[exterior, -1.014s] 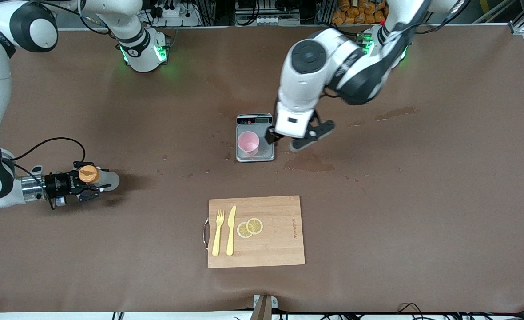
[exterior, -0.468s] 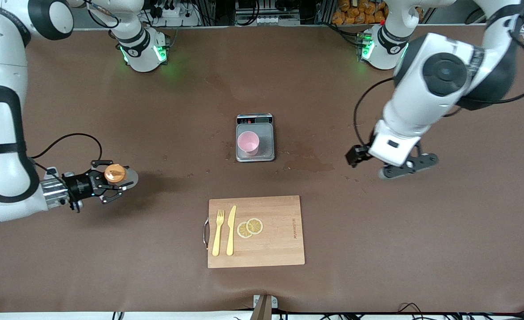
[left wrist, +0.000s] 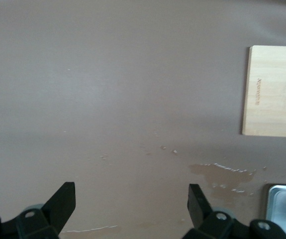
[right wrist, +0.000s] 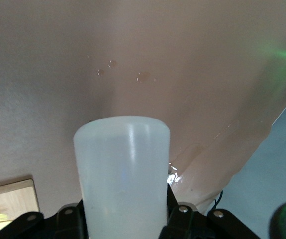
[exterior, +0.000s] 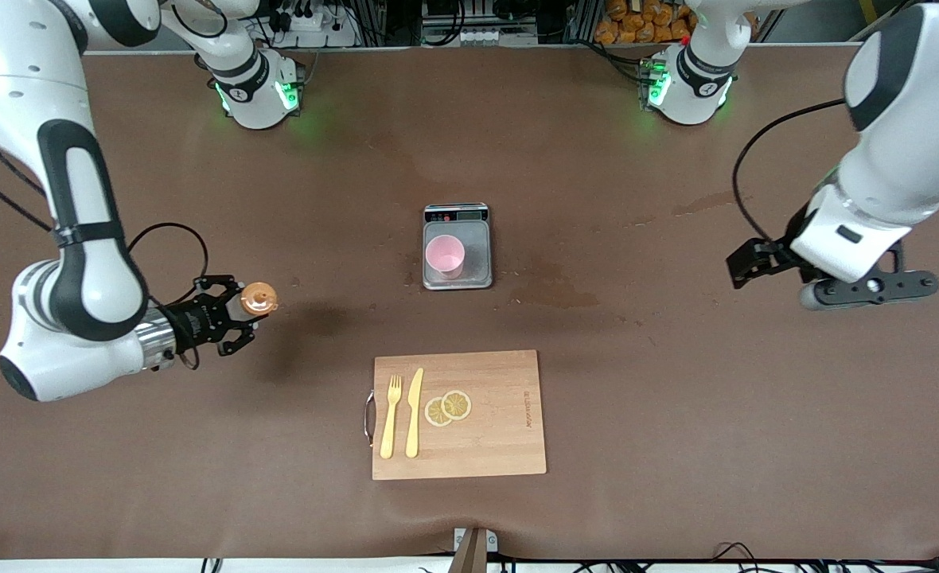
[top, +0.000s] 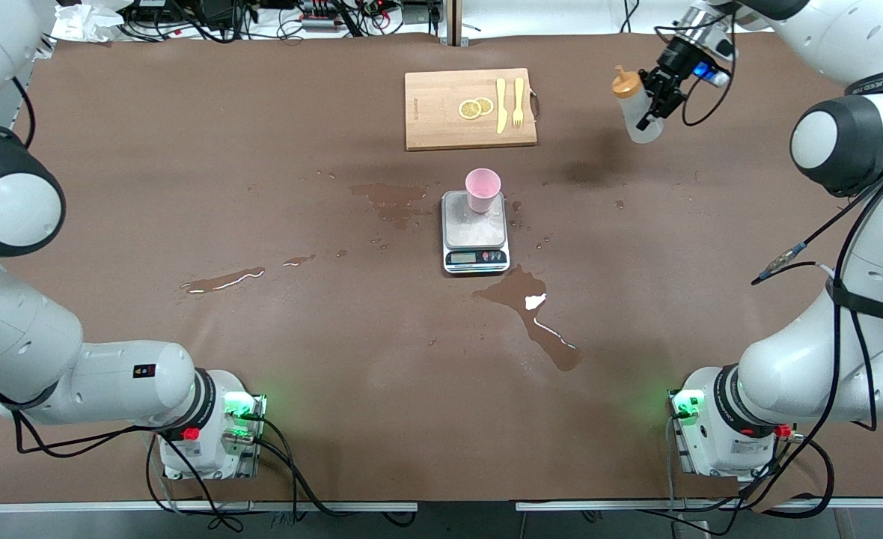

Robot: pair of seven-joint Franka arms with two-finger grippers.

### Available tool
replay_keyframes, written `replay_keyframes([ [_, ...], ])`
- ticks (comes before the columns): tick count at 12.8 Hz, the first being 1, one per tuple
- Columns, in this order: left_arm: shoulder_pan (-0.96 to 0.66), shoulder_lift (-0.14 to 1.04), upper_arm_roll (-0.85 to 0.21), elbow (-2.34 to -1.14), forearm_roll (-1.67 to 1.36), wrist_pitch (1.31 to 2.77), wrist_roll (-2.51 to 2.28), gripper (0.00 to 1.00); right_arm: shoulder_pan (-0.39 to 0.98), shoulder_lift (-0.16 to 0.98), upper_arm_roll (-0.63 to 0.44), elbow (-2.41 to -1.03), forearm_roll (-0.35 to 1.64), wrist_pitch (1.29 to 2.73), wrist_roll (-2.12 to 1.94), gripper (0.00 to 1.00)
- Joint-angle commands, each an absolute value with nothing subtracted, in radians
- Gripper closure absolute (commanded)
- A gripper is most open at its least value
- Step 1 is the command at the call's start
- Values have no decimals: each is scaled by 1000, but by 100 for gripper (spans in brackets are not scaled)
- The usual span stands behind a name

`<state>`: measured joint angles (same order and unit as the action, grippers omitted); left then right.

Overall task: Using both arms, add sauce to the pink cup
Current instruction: 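Move the bottle with the right gripper over the pink cup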

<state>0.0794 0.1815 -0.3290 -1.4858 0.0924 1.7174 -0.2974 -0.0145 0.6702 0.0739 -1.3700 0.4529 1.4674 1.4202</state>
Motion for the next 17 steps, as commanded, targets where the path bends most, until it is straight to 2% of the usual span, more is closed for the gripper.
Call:
replay_keyframes([
  [1, 142, 173, -344, -1477, 106, 1684, -204, 0, 63, 623, 61, -1394, 399, 1491, 1553, 47],
  [10, 225, 130, -341, -1479, 109, 1646, -144, 0, 261, 635, 61, -1407, 313, 1568, 1873, 48],
  [17, 250, 115, -342, -1489, 97, 1637, -101, 0, 383, 635, 63, -1443, 204, 1555, 2049, 49],
])
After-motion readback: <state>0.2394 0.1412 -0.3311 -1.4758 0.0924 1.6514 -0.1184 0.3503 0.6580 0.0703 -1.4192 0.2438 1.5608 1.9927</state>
